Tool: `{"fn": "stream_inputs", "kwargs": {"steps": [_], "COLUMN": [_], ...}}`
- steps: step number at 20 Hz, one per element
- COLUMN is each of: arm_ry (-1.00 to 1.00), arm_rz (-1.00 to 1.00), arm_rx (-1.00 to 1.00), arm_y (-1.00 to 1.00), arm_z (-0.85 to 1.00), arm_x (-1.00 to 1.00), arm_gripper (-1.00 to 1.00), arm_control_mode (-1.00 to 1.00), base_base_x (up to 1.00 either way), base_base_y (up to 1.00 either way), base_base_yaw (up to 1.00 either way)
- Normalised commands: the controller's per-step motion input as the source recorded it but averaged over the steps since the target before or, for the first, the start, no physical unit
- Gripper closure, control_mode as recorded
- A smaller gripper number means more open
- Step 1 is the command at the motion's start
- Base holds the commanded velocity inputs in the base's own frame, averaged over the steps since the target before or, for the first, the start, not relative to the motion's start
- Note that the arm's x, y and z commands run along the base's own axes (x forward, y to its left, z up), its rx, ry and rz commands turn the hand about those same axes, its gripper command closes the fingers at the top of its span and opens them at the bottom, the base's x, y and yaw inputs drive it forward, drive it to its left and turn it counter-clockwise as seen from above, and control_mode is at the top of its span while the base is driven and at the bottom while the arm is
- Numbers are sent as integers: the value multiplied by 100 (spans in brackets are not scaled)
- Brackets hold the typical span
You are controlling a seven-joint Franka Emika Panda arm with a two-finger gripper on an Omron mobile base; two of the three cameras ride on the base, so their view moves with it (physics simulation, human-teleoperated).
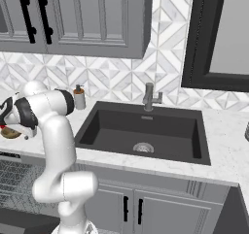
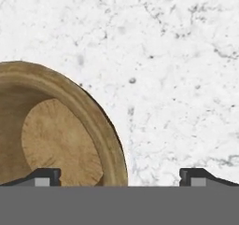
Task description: Pick up the cup and bowl from the counter, place them in the dishwasher, and close the dishwasher door.
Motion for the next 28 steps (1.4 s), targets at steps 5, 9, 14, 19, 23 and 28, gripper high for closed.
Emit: {"fn": "stream_inputs", "kwargs": {"steps": [5,9,14,19,23,28], "arm_ry": [0,0,0,9,0,2], "arm_rz": [0,0,-4,-20,-19,-16], "arm_rx": [0,0,1,2,7,10], "arm_y": [37,33,2,-54,-90,-30], "arm_z": [-34,-28,-9,15,19,34], "arm_x": [0,0,-10,-60,-78,-97], "arm_gripper": [100,100,100,100,100,100], "arm_control_mode": [-100,-100,-100,-100,-100,-100], "base_base_x": [0,0,0,0,0,0], "base_base_y": [0,0,0,0,0,0], "base_base_yaw": [0,0,0,0,0,0]}}
